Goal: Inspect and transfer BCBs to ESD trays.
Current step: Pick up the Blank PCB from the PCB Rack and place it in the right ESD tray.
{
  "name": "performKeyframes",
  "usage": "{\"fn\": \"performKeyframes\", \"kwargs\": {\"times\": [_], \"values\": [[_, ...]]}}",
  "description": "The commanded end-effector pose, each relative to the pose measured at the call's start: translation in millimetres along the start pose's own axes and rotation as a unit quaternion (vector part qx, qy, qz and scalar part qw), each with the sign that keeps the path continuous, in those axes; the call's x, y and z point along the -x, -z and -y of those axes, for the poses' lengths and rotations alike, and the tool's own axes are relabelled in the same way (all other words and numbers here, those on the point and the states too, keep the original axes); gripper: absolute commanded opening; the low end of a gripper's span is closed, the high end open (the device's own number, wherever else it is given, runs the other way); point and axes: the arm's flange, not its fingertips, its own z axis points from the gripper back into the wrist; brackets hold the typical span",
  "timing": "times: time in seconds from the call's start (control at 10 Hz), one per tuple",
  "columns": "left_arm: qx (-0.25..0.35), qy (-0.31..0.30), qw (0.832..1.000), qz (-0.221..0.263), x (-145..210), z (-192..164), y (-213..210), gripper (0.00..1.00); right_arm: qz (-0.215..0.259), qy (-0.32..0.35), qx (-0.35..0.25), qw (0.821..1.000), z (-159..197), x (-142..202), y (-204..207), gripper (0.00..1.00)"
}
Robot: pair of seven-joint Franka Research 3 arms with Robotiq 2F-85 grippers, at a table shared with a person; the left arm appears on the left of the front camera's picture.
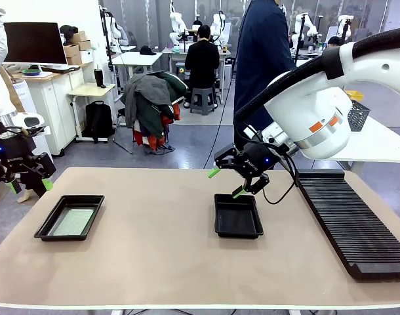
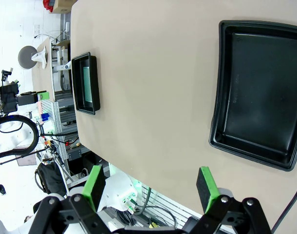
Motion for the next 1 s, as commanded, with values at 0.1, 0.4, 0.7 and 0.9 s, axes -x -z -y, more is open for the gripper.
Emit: {"fn": "performKeyframes", "kwargs": {"times": [0.1, 0.4, 0.7, 0.9], "values": [[-0.001, -0.001, 1.0, 0.002, -0.3, -1.2, 1.6, 0.95, 0.006, 0.009, 0.012, 1.0, -2.9, -3.1, 1.9, 1.0], [-0.001, -0.001, 1.0, 0.002, -0.3, -1.2, 1.6, 0.95, 0.006, 0.009, 0.012, 1.0, -2.9, -3.1, 1.9, 1.0], [-0.001, -0.001, 1.0, 0.002, -0.3, -1.2, 1.6, 0.95, 0.006, 0.009, 0.012, 1.0, -2.9, -3.1, 1.9, 1.0], [-0.001, -0.001, 1.0, 0.002, -0.3, -1.2, 1.6, 0.95, 0.006, 0.009, 0.012, 1.0, -2.9, -3.1, 1.9, 1.0]]}}
